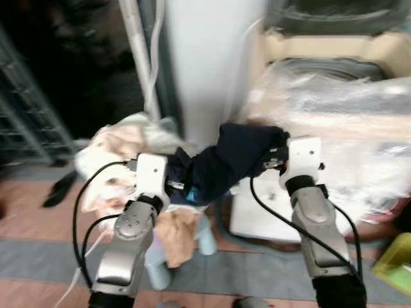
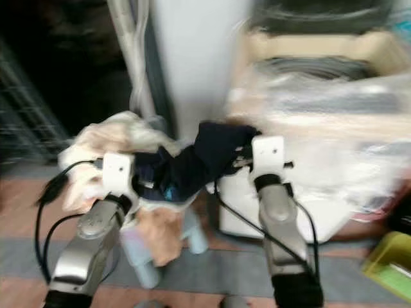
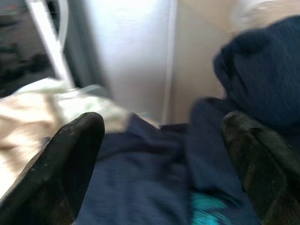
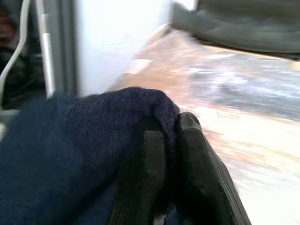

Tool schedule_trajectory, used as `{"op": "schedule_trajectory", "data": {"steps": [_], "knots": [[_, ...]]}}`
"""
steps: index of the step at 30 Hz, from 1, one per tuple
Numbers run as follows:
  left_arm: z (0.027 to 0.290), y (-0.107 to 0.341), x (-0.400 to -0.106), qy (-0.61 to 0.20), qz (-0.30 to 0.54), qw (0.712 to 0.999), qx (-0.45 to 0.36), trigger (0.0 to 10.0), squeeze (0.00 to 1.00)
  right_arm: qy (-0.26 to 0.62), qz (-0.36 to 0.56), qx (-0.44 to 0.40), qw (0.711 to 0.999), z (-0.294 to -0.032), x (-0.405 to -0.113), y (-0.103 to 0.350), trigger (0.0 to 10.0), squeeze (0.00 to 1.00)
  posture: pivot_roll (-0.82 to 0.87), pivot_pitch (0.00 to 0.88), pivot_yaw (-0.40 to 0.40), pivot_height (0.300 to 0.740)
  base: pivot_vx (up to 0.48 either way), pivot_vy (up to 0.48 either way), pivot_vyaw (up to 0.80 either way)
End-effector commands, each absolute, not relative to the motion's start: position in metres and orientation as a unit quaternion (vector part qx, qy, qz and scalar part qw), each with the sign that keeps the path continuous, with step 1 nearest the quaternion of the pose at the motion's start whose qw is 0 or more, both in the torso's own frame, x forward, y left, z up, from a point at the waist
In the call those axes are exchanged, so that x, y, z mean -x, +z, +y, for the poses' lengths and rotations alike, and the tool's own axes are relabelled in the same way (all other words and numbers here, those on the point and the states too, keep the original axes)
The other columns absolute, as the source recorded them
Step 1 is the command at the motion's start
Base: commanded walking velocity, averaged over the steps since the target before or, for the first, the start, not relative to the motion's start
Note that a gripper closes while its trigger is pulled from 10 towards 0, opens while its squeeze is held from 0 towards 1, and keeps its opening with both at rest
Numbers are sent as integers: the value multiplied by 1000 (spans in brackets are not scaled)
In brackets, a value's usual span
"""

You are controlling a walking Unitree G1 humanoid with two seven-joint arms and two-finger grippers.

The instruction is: Clothes washing

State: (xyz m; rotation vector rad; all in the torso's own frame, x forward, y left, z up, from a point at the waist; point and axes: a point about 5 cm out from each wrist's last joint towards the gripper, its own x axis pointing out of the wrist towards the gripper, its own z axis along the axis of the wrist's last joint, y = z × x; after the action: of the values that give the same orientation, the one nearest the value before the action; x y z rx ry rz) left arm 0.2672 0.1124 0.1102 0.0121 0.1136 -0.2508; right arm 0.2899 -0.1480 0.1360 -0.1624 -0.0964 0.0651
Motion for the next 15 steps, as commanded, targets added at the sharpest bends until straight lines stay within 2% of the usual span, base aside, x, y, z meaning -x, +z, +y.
{"op": "schedule_trajectory", "data": {"steps": [1, 5, 9, 11, 15], "knots": [[116, 111, -268, -124, 55, 991, -6, 10000, 0, 35, -57, 79, 995, -146, -291, 138, 10000, 0, -20, 0, 92, 740, 0, -296, -800], [116, 110, -269, -126, 56, 990, -7, 10000, 0, 38, -45, 88, 994, -147, -282, 122, 10000, 0, -23, 0, 96, 740, 0, -152, -644], [116, 108, -269, -129, 59, 990, -10, 10000, 0, 17, -36, 87, 995, -151, -275, 111, 10000, 0, -27, 0, 100, 740, 0, -308, 0], [116, 107, -270, -131, 62, 989, -11, 10000, 0, 8, -37, 75, 996, -154, -276, 114, 10000, 0, -38, 0, 103, 740, 0, 0, 0], [113, 107, -271, -138, 57, 989, -21, 10000, 0, 50, -35, 76, 995, -153, -273, 112, 10000, 0, -31, 0, 89, 740, 0, 0, 0]]}}
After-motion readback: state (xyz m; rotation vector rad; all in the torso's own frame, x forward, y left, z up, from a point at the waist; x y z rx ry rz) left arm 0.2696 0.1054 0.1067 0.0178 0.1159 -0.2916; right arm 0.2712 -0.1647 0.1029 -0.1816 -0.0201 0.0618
